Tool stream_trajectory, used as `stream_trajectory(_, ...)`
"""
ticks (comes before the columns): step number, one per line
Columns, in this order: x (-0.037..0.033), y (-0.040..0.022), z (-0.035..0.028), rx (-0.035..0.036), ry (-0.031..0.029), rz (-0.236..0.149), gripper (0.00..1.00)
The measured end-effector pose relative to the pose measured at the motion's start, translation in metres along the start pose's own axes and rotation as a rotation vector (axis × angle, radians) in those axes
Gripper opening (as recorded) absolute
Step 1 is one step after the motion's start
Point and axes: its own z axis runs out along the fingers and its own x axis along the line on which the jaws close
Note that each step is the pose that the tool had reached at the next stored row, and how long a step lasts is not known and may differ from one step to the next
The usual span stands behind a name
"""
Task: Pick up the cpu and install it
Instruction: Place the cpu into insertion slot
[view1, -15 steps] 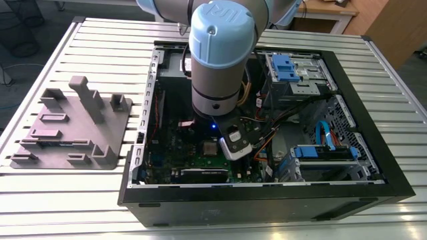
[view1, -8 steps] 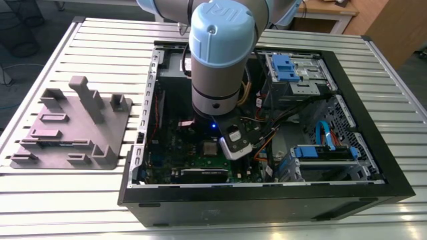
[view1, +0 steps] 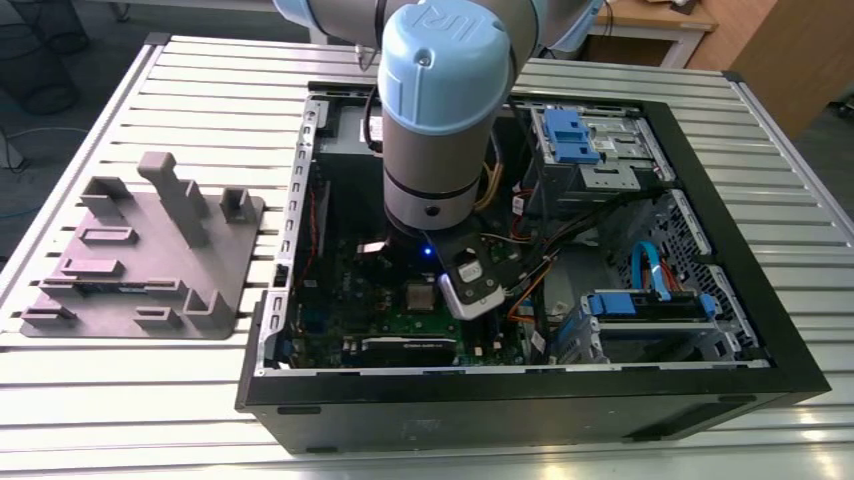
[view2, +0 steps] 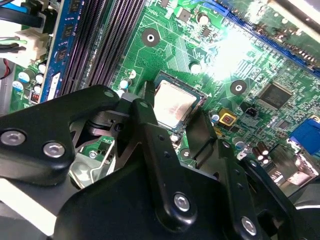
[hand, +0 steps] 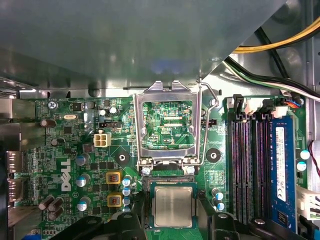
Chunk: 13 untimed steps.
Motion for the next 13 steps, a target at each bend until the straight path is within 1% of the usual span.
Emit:
stream_trajectory(2,0.0000,0.0000,-0.0014,0.0000,0.0000,0.000,0.52)
stream_trajectory(13,0.0005,0.0000,-0.0008,-0.0003,-0.0004,0.000,0.52)
